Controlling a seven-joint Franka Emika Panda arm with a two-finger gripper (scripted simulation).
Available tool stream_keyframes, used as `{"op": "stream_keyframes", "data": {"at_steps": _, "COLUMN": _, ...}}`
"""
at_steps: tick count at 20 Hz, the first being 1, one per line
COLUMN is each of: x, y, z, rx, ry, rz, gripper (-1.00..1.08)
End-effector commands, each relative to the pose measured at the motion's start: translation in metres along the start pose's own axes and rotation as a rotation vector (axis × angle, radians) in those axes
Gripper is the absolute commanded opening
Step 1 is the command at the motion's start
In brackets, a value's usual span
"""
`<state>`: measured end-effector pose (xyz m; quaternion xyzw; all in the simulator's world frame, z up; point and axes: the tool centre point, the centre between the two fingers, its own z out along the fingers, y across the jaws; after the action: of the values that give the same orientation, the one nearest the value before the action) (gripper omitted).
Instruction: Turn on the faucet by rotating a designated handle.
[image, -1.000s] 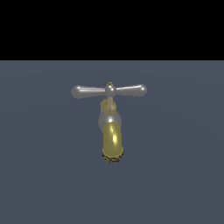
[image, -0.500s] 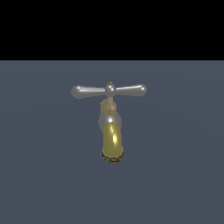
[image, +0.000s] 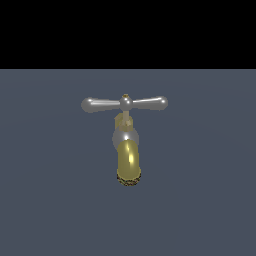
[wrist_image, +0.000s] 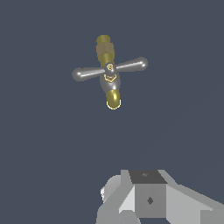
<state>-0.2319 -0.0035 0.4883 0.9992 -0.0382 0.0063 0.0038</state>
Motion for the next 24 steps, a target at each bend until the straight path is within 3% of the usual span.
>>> {"op": "stream_keyframes", "data": {"at_steps": 1, "x": 0.005, "y": -0.002, "z": 0.003, "rx": 0.002, "ry": -0.001, "rz": 0.021, "gripper": -1.00}}
{"op": "stream_keyframes", "data": {"at_steps": 10, "x": 0.037, "y": -0.012, "z": 0.020, "rx": 0.014, "ry": -0.004, "rz": 0.153, "gripper": -1.00}}
{"op": "stream_keyframes", "data": {"at_steps": 24, "x": 0.102, "y": -0.041, "z": 0.072, "rx": 0.031, "ry": -0.017, "rz": 0.460, "gripper": -1.00}}
